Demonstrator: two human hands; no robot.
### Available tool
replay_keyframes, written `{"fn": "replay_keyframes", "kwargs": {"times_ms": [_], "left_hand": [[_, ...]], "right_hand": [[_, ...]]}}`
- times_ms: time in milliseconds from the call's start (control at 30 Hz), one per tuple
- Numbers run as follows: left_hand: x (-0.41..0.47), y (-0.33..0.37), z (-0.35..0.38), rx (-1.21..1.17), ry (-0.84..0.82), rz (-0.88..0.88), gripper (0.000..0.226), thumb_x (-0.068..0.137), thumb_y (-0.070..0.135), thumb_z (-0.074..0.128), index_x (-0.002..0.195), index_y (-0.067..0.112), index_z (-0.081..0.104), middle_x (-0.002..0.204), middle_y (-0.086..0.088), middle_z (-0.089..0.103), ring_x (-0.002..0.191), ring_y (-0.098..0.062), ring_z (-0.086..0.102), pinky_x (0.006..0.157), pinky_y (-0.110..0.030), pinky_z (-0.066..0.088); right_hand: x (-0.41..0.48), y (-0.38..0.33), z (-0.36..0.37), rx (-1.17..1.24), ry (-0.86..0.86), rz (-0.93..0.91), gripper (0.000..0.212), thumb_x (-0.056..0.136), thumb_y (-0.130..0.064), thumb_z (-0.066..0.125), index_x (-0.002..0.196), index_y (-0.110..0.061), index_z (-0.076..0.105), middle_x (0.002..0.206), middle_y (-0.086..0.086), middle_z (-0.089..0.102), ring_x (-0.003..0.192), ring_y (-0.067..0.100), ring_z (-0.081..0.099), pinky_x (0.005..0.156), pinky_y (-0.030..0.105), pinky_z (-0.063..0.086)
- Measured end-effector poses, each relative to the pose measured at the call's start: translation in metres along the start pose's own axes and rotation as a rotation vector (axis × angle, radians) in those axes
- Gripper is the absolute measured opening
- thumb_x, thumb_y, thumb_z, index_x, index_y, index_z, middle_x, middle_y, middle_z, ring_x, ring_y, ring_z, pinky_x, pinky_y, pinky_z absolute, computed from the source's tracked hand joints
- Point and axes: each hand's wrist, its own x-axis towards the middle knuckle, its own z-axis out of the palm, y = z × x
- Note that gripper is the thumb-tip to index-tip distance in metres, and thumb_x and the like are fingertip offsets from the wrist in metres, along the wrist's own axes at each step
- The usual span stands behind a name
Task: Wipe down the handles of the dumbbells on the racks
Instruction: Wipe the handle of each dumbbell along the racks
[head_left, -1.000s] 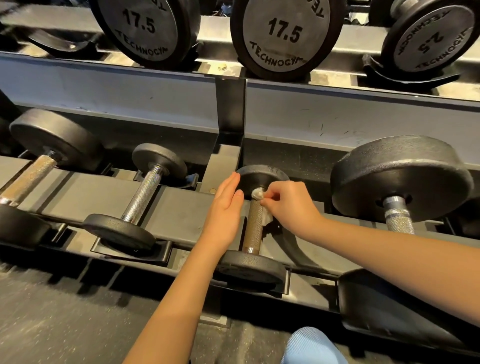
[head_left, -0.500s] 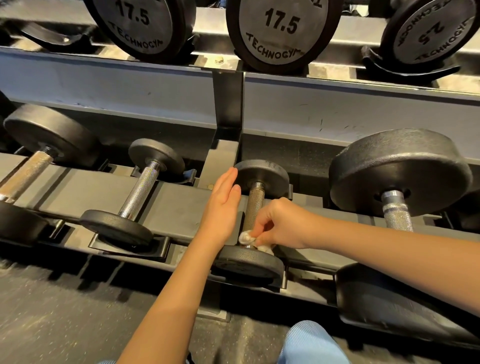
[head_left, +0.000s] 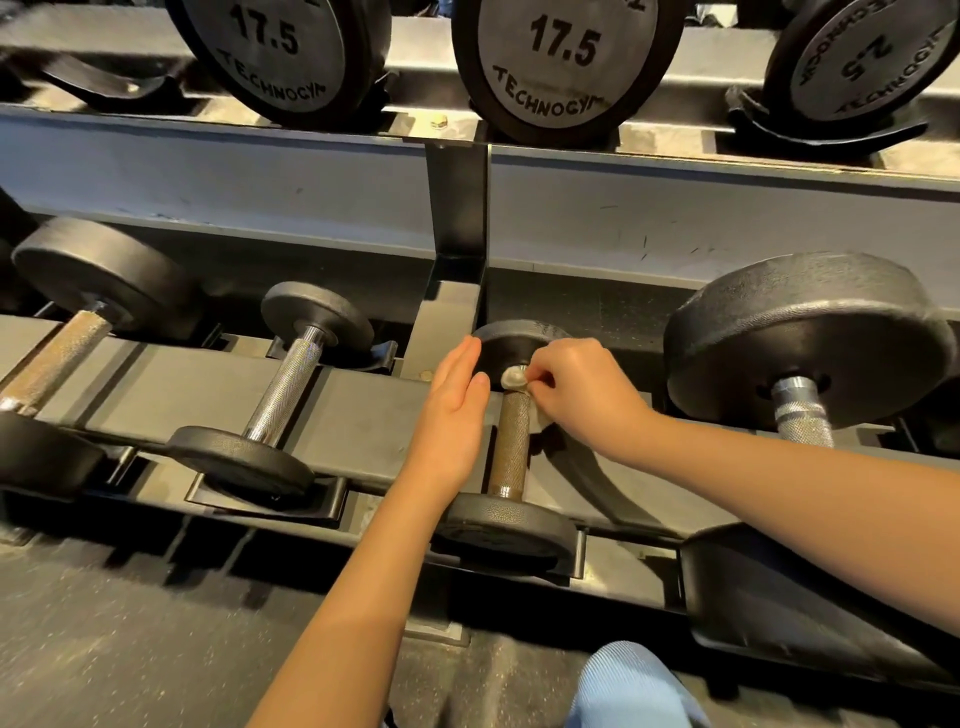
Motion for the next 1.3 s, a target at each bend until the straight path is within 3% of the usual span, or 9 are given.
{"fn": "replay_keyframes", "kwargs": {"times_ms": [167, 333, 600, 733, 867, 967, 1100, 1167, 1300], "left_hand": [[0.000, 0.000, 0.000, 0.002, 0.000, -0.002, 0.046, 0.104, 0.022, 0.031, 0.150, 0.025, 0.023, 0.155, 0.010, 0.023, 0.128, 0.009, 0.021, 0.104, -0.012, 0.016], [-0.001, 0.003, 0.000, 0.012, -0.005, -0.013, 0.046, 0.104, 0.021, 0.031, 0.149, 0.025, 0.023, 0.154, 0.010, 0.023, 0.126, 0.010, 0.021, 0.091, 0.002, 0.017], [-0.005, 0.011, 0.002, 0.077, -0.017, -0.013, 0.048, 0.104, 0.024, 0.033, 0.150, 0.025, 0.022, 0.156, 0.009, 0.020, 0.128, 0.007, 0.019, 0.105, -0.016, 0.017], [-0.011, 0.015, 0.005, 0.134, 0.006, 0.007, 0.047, 0.103, 0.025, 0.035, 0.149, 0.024, 0.026, 0.155, 0.008, 0.024, 0.137, -0.002, 0.024, 0.110, -0.022, 0.020], [-0.021, 0.027, 0.011, 0.226, 0.009, 0.035, 0.045, 0.102, 0.028, 0.038, 0.146, 0.024, 0.032, 0.149, 0.008, 0.033, 0.135, -0.007, 0.032, 0.113, -0.032, 0.027], [-0.032, 0.041, 0.026, 0.310, -0.013, 0.103, 0.041, 0.101, 0.028, 0.040, 0.141, 0.023, 0.040, 0.142, 0.007, 0.042, 0.131, -0.007, 0.035, 0.112, -0.037, 0.031], [-0.054, 0.064, 0.062, 0.279, -0.119, 0.175, 0.038, 0.101, 0.027, 0.039, 0.140, 0.025, 0.042, 0.139, 0.012, 0.040, 0.126, 0.002, 0.032, 0.110, -0.023, 0.026], [-0.065, 0.074, 0.084, 0.212, -0.183, 0.191, 0.038, 0.102, 0.027, 0.039, 0.140, 0.025, 0.041, 0.141, 0.012, 0.039, 0.130, 0.001, 0.032, 0.111, -0.023, 0.026], [-0.077, 0.092, 0.121, 0.093, -0.263, 0.185, 0.040, 0.102, 0.028, 0.038, 0.142, 0.029, 0.037, 0.138, 0.022, 0.034, 0.128, 0.009, 0.028, 0.104, -0.006, 0.020]], "right_hand": [[-0.004, 0.000, 0.000, -0.017, -0.048, -0.075, 0.019, 0.092, -0.014, 0.059, 0.107, -0.013, 0.071, 0.099, 0.002, 0.063, 0.091, 0.013, 0.060, 0.079, 0.017, 0.042], [-0.014, -0.003, -0.009, 0.068, -0.280, -0.177, 0.021, 0.087, -0.014, 0.065, 0.107, -0.014, 0.072, 0.097, -0.008, 0.059, 0.088, 0.000, 0.048, 0.083, 0.014, 0.038], [-0.021, -0.003, -0.021, 0.045, -0.533, -0.227, 0.021, 0.087, -0.013, 0.065, 0.108, -0.013, 0.071, 0.100, -0.005, 0.066, 0.088, 0.001, 0.056, 0.087, 0.021, 0.049], [-0.022, 0.004, -0.045, 0.005, -0.412, -0.179, 0.019, 0.087, -0.015, 0.066, 0.105, -0.017, 0.072, 0.085, -0.018, 0.054, 0.079, -0.002, 0.053, 0.081, 0.018, 0.044], [-0.035, 0.023, -0.083, -0.016, -0.228, -0.108, 0.017, 0.086, -0.017, 0.067, 0.102, -0.020, 0.074, 0.089, -0.012, 0.060, 0.083, 0.003, 0.057, 0.081, 0.020, 0.048], [-0.059, 0.043, -0.112, 0.023, -0.141, -0.032, 0.017, 0.085, -0.019, 0.068, 0.100, -0.024, 0.073, 0.086, -0.016, 0.060, 0.081, 0.000, 0.057, 0.075, 0.013, 0.046], [-0.099, 0.077, -0.142, 0.024, -0.066, 0.050, 0.017, 0.081, -0.017, 0.071, 0.094, -0.028, 0.072, 0.086, -0.015, 0.063, 0.083, -0.001, 0.059, 0.077, 0.019, 0.047], [-0.116, 0.098, -0.146, -0.014, -0.039, 0.082, 0.015, 0.079, -0.016, 0.073, 0.091, -0.025, 0.074, 0.081, -0.014, 0.063, 0.078, 0.001, 0.059, 0.074, 0.022, 0.047], [-0.138, 0.136, -0.137, -0.025, 0.044, 0.222, 0.013, 0.080, -0.011, 0.073, 0.091, -0.018, 0.076, 0.080, -0.006, 0.067, 0.073, 0.000, 0.055, 0.068, 0.009, 0.036]]}}
